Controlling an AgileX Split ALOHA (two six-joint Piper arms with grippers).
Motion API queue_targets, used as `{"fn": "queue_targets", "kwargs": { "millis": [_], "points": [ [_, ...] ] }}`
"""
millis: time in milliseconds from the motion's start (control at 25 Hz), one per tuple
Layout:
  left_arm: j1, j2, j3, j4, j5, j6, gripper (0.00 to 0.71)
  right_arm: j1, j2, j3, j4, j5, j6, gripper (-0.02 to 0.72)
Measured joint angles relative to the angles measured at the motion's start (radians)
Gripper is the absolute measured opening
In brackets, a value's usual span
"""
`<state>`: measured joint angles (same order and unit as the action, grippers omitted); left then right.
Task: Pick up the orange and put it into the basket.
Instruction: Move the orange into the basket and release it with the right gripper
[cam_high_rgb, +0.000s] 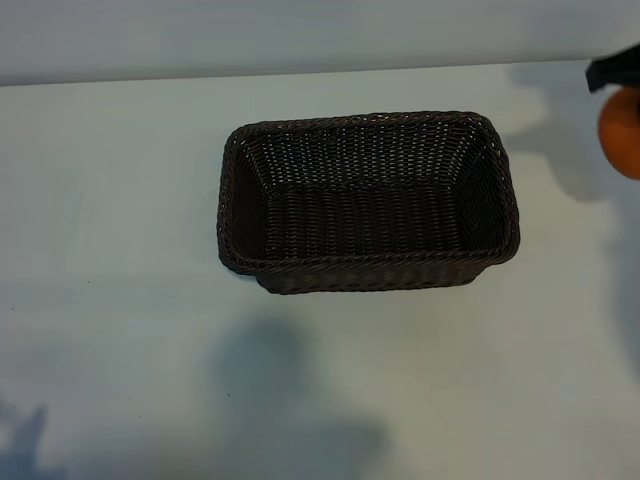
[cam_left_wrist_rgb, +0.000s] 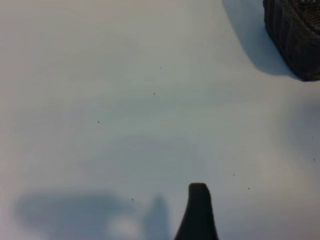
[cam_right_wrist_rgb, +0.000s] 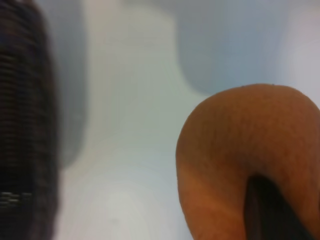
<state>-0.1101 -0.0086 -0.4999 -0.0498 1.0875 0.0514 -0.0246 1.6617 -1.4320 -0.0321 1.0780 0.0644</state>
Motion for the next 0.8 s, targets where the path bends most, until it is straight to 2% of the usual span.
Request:
{"fn": "queue_targets", "kwargs": {
  "millis": [200,280,520,800],
  "points": [
    [0.0,0.0,0.0,0.0,0.0,0.0,0.592,0.003,-0.001,-0.076,0.092,0.042,-0.041,0.069],
    [0.0,0.0,0.0,0.0,0.0,0.0,0.592,0.022,-0.001,-0.088,0.106,0.054,-0.058,0.069],
    [0.0,0.0,0.0,0.0,0.0,0.0,0.592,0.157,-0.001,-0.093,0.104,0.057,-0.07,0.069],
    [0.0,0.0,0.0,0.0,0.0,0.0,0.592,0.306,0.01,-0.109,0.104,0.013,-0.064,0.069]
  ]
}}
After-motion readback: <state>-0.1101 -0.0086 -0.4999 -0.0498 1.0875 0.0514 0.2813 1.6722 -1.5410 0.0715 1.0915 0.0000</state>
